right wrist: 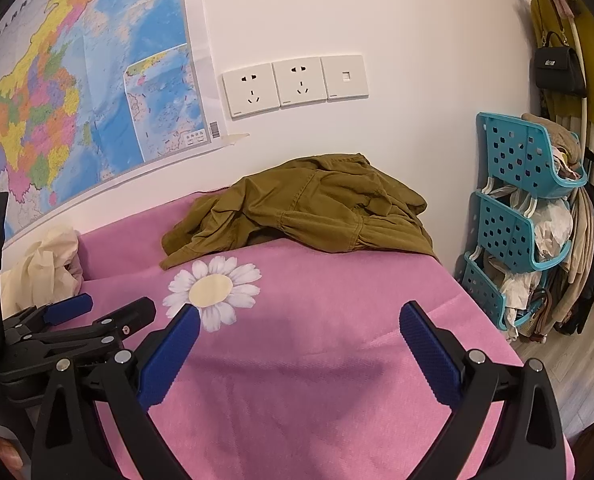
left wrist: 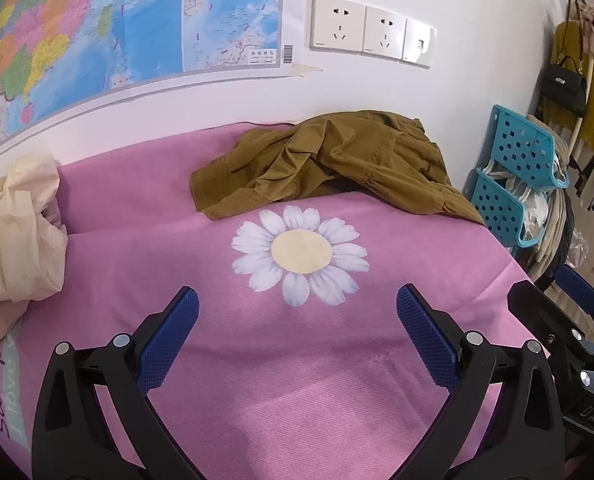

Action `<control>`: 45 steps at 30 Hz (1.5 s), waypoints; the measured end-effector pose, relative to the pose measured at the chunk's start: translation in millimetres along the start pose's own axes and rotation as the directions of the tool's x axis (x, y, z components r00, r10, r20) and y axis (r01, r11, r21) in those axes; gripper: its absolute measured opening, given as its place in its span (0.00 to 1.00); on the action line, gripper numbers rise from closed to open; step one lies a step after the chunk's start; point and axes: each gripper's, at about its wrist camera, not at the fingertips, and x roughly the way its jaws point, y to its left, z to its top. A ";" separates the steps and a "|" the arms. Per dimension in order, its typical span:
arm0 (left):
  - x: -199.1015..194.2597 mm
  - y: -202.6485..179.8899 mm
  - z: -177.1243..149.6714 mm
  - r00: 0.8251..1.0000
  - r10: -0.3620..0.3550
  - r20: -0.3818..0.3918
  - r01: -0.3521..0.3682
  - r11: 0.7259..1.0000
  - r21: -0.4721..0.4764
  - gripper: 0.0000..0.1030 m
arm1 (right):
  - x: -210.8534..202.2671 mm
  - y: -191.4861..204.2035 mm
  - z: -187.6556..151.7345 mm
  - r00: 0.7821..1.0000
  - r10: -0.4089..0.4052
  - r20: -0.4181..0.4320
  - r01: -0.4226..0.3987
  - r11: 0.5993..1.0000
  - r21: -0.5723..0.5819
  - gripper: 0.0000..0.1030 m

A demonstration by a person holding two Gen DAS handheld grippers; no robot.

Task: Fold large clothes
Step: 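Move both open grippers toward the crumpled olive-brown shirt dress, then grasp the olive-brown dress with the right gripper while the left gripper approaches it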

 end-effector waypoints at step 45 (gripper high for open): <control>99.2 104.1 38.7 0.972 0.173 -0.160 -0.197 0.969 -0.149 0.95 | 262.4 90.7 107.3 0.980 -0.054 -0.190 -0.046 0.872 -0.488 0.93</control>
